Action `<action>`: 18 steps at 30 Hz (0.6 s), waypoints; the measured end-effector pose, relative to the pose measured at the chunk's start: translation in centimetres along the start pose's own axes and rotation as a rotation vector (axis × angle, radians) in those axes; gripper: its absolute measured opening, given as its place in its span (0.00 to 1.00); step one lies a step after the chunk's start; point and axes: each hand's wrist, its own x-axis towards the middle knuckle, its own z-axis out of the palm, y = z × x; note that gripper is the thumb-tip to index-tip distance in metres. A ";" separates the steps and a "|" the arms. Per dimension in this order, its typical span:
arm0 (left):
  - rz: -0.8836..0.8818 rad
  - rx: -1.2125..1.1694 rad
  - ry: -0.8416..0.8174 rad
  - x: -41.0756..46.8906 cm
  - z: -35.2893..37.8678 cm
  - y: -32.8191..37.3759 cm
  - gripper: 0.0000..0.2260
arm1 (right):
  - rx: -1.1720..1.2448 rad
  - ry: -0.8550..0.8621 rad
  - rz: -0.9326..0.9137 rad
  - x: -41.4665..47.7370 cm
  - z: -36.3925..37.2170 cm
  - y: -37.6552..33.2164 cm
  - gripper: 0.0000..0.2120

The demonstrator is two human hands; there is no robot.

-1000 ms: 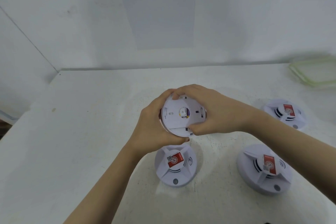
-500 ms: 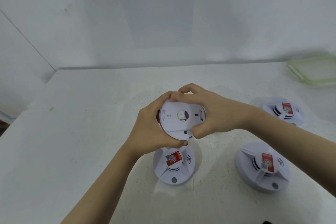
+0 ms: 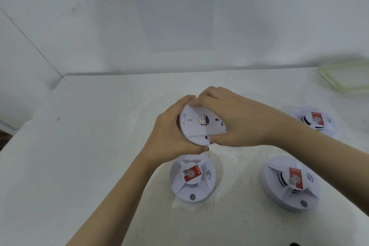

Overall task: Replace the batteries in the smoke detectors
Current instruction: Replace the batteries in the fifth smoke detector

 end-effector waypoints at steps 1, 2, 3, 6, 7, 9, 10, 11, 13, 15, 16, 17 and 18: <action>0.007 0.004 -0.005 0.0 0.0 0.0 0.40 | 0.000 -0.011 0.007 0.1 0.0 0.0 0.31; 0.013 0.005 -0.011 0.0 0.0 0.1 0.40 | 0.002 -0.024 0.015 0.1 0.0 0.2 0.31; 0.020 0.007 -0.018 -0.1 -0.1 0.1 0.39 | 0.007 -0.038 0.019 0.2 0.0 0.3 0.31; 0.028 0.016 -0.034 -0.2 -0.1 0.2 0.38 | 0.033 -0.062 -0.002 0.2 0.1 0.4 0.30; 0.030 0.019 -0.039 -0.2 -0.1 0.2 0.37 | 0.042 -0.064 -0.013 0.3 0.2 0.4 0.29; 0.028 0.021 -0.052 -0.3 -0.1 0.2 0.36 | 0.056 -0.067 -0.030 0.4 0.3 0.3 0.28; 0.025 0.018 -0.059 -0.3 -0.1 0.2 0.36 | 0.063 -0.069 -0.029 0.4 0.3 0.3 0.28; 0.020 0.012 -0.066 -0.4 -0.1 0.2 0.36 | 0.069 -0.072 -0.025 0.5 0.4 0.3 0.28; 0.005 -0.005 -0.083 -0.5 -0.1 0.2 0.36 | 0.075 -0.077 -0.021 0.5 0.5 0.2 0.28; -0.001 -0.013 -0.093 -0.5 -0.1 0.1 0.35 | 0.083 -0.089 -0.023 0.5 0.6 0.2 0.29; 0.000 -0.012 -0.096 -0.5 0.0 0.1 0.35 | 0.088 -0.095 -0.025 0.5 0.6 0.3 0.29; -0.002 -0.013 -0.097 -0.5 0.0 0.1 0.35 | 0.093 -0.100 -0.027 0.6 0.7 0.3 0.29; -0.005 -0.016 -0.097 -0.5 0.0 0.1 0.35 | 0.096 -0.105 -0.027 0.6 0.7 0.3 0.29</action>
